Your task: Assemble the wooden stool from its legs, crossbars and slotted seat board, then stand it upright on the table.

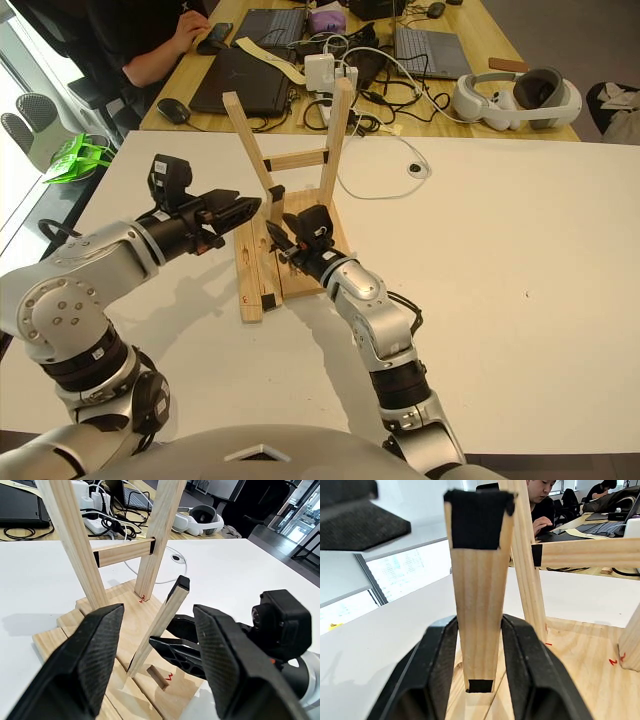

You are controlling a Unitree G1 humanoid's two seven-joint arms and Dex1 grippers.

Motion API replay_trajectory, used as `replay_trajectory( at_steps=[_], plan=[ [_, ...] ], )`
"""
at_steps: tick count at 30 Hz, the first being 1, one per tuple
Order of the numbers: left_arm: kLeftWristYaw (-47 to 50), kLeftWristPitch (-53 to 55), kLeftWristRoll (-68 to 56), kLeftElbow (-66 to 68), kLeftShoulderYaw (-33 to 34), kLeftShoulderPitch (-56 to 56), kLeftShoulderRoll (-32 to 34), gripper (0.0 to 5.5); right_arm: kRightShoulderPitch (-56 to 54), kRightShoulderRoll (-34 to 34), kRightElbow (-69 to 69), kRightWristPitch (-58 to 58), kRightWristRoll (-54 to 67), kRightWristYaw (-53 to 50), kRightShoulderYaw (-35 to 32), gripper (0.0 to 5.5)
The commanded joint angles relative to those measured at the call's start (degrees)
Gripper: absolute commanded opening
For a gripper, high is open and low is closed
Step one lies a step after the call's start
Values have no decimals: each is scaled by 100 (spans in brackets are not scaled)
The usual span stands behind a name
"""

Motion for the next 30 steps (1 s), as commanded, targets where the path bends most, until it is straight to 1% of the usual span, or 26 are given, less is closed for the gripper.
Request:
replay_trajectory(
  at_steps=[1,7,15,22,30],
  plan=[
    [101,-95,22,46,-112,39,-26,258,-183,125,-145,70,68,8,-12,129],
    [265,-301,64,191,-236,-9,-63,258,-191,208,-356,211,172,106,127,129],
    [371,-477,19,238,-323,-28,-22,258,-103,113,-513,321,208,234,281,129],
    [346,-737,-5,178,-384,110,123,149,-78,68,-517,313,163,270,298,129],
    [201,-845,-90,95,-592,324,345,47,-100,30,-454,230,87,256,290,129]
  ],
)
